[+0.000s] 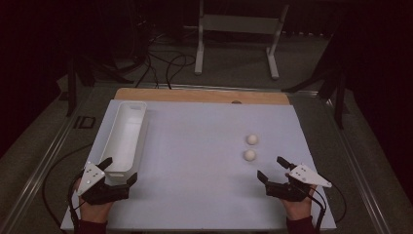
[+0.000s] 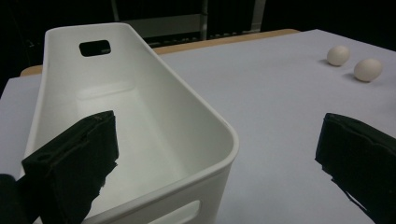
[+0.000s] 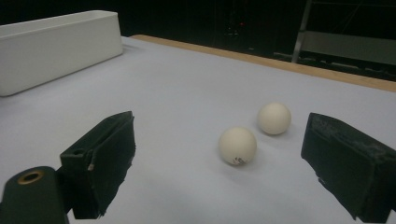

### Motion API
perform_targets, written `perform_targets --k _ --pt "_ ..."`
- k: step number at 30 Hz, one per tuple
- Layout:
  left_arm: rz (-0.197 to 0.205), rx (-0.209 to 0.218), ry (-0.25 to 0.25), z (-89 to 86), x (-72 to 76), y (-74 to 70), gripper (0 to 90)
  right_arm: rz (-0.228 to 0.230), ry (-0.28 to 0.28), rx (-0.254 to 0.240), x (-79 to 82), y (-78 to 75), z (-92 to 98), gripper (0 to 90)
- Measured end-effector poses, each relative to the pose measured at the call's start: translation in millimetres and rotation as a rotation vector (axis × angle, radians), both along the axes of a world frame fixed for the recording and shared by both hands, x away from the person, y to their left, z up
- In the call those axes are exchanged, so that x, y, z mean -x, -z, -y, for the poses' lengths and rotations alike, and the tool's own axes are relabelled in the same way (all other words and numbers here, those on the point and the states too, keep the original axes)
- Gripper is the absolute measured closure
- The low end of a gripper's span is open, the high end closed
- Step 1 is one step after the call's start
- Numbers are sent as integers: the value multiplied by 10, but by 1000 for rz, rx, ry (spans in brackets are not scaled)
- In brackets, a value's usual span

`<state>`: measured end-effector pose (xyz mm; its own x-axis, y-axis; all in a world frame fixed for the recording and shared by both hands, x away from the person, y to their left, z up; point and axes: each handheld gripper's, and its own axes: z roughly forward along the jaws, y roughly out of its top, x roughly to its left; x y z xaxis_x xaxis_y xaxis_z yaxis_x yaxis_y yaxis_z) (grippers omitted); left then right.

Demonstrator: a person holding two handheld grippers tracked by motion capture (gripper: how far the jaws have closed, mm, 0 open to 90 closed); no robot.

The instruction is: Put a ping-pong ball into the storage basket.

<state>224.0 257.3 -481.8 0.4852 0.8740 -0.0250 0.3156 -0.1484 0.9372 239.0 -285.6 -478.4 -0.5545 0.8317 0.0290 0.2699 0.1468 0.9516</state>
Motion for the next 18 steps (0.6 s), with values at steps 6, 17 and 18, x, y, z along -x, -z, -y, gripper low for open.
perform_targets --k 6,17,18 --pt "11 4 -2 4 8 -2 1 0 1 0 3 -6 10 96" --pt "30 11 -11 2 32 -8 1 -24 30 -4 -23 -35 58 95" --pt "30 14 -13 1 33 -7 1 -24 30 -4 -23 -35 58 95"
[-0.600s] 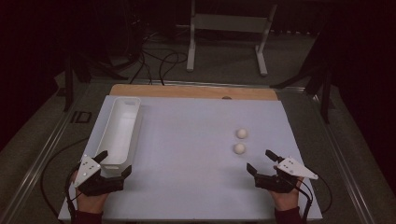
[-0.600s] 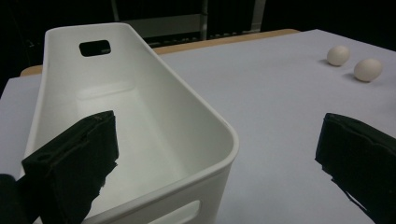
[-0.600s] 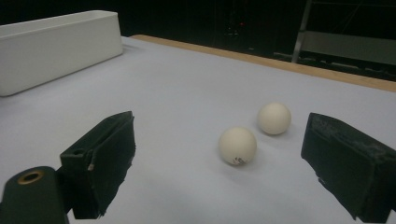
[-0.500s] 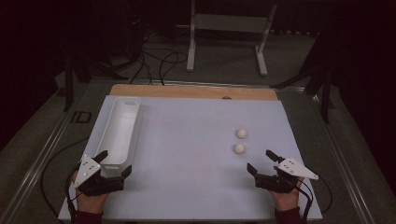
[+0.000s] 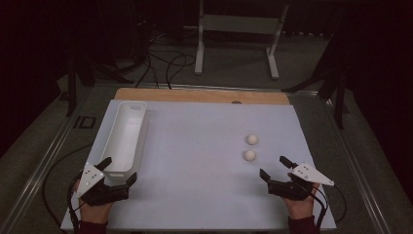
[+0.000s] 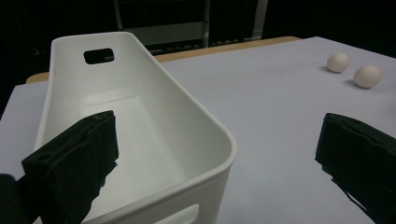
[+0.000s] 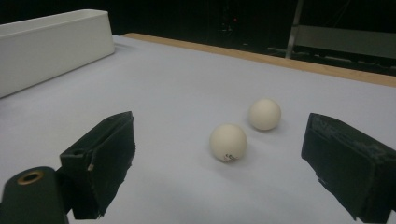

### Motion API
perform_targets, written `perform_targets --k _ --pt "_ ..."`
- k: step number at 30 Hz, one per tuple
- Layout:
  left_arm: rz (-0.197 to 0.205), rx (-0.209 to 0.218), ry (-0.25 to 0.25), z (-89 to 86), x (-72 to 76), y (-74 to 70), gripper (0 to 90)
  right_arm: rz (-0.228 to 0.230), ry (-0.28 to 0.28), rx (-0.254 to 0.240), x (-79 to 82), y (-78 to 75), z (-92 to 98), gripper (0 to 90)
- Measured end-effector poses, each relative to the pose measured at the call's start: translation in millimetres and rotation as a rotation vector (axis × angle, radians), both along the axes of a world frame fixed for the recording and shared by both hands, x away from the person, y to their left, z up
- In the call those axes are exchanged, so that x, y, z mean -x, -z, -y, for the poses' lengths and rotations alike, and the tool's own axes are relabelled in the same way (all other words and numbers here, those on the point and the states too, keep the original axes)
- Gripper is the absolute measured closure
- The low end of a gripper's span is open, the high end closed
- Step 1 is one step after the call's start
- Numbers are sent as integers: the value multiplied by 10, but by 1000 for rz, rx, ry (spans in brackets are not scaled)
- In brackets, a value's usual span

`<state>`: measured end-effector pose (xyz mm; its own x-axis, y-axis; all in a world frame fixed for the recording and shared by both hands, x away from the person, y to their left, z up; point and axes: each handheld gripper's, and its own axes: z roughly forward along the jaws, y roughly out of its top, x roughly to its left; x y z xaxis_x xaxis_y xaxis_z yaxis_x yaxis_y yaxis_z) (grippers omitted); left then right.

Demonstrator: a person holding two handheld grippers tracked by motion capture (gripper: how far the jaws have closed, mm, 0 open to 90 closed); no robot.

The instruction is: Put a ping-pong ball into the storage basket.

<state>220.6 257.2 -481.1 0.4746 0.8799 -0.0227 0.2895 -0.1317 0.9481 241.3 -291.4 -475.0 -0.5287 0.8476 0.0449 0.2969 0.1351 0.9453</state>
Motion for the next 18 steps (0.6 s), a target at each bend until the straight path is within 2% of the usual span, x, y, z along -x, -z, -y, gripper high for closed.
perform_targets --k 8,14,15,16,17,18 --pt "13 -7 -24 3 16 -2 1 -7 17 0 -25 -70 25 95" --pt "25 -1 -34 -5 37 -12 2 -14 9 50 -61 -144 -45 95" --pt "24 0 -37 -8 38 -12 1 -25 16 77 -79 -173 -83 95" --pt "24 2 -38 -9 37 -11 1 -25 16 77 -79 -173 -83 95" --pt "20 4 -36 -11 33 -8 1 -35 19 108 -99 -197 -112 95" --pt "20 4 -36 -11 33 -8 2 -45 26 113 -106 -205 -130 95"
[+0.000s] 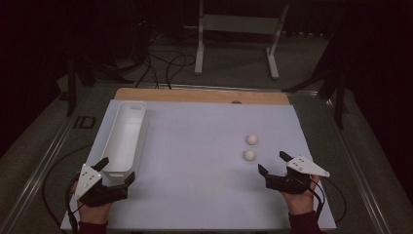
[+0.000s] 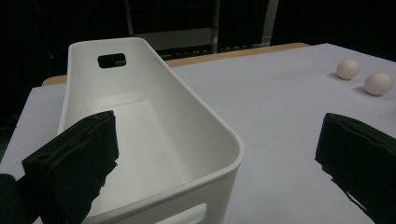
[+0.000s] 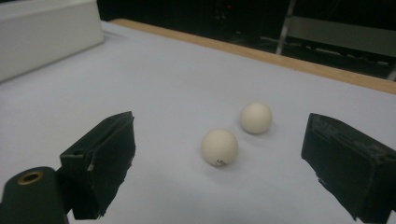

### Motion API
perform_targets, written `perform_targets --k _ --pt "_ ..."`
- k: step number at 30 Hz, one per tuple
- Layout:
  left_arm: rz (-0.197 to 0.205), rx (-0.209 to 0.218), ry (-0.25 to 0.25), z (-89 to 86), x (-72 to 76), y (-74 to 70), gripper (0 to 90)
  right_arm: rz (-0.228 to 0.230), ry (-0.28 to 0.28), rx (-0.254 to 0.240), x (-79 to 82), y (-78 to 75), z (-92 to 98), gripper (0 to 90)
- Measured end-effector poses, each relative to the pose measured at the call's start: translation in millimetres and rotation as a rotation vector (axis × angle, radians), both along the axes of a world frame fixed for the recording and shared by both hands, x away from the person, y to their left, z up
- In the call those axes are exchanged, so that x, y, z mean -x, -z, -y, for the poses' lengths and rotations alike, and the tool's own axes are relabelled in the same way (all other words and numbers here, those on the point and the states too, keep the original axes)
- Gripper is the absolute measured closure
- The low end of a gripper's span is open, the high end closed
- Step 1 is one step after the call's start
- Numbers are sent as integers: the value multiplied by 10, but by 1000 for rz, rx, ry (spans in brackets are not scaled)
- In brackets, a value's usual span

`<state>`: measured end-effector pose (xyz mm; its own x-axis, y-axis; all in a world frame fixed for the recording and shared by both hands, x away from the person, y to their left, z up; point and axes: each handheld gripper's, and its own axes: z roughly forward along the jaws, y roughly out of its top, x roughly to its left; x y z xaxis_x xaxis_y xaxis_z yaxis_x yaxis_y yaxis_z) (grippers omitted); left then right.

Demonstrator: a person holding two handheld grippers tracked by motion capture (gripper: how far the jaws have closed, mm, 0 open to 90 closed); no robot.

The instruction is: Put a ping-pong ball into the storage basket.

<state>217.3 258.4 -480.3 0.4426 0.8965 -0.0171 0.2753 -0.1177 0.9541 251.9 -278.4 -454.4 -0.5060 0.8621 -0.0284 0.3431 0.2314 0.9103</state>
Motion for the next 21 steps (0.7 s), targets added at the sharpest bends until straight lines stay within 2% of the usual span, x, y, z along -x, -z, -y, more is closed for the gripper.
perform_targets --k 4,16,21 --pt "-3 -5 3 11 -4 4 2 -19 -1 38 -43 -29 -60 96" --pt "-1 -4 1 6 0 0 2 -30 -21 61 -151 -102 -163 96" --pt "1 -3 1 3 2 -2 1 -54 -27 89 -214 -152 -240 96"
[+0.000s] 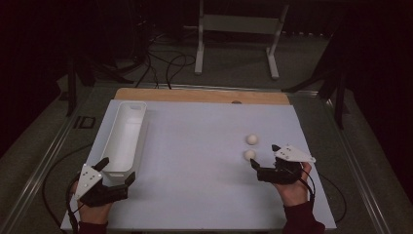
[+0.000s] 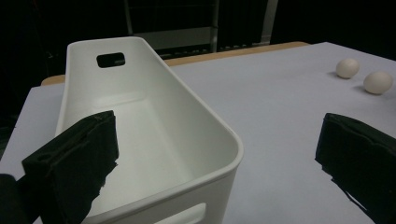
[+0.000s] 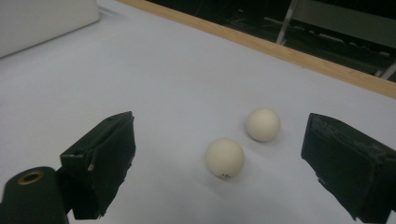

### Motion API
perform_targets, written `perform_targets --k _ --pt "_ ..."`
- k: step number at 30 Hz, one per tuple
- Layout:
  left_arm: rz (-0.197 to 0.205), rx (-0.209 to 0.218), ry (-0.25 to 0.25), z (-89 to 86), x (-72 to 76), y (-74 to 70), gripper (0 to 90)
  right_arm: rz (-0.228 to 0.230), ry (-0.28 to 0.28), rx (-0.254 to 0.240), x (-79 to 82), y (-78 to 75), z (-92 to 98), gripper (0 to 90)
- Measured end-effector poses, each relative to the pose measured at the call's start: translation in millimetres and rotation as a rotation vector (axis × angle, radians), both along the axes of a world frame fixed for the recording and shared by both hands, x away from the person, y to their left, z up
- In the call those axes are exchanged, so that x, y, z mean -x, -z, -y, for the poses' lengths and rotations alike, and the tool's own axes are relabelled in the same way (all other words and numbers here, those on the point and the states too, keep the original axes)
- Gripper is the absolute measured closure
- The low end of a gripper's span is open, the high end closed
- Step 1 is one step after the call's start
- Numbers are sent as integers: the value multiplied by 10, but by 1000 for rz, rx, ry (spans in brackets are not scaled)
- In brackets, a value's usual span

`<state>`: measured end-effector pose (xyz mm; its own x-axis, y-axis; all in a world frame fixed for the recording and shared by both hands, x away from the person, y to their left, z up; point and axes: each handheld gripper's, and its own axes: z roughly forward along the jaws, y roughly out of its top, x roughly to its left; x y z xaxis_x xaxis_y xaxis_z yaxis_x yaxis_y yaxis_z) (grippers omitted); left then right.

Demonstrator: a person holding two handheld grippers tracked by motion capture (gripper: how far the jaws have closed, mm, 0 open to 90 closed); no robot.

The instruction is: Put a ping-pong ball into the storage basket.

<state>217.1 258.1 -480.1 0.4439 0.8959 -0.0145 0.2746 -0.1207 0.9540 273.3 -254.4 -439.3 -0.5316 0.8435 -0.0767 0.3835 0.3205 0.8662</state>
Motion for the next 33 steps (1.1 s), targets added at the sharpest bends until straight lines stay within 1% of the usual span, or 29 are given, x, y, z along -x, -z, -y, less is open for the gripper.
perform_targets --k 5,9,15,17,18,21,24,32,33 --pt "1 2 -1 -6 2 -1 2 -5 -11 12 -36 -14 -46 96" --pt "2 4 -1 -6 3 -2 2 -20 -20 20 -75 -26 -113 96" --pt "3 4 1 -4 2 -1 2 -17 -27 24 -122 -49 -153 96" --pt "3 4 1 -5 4 -1 1 -25 -26 23 -148 -47 -166 96" --pt "4 5 1 -7 4 -1 1 -32 -29 26 -182 -37 -182 96" --pt "3 6 3 -7 3 0 1 -38 -31 33 -212 -28 -190 96" --pt "1 3 4 -5 -1 2 1 -54 -36 43 -271 -15 -209 96" --pt "2 3 6 -2 -2 3 1 -67 -41 38 -332 -20 -230 96" --pt "1 3 7 -3 -4 3 1 -70 -36 35 -338 -17 -237 96"
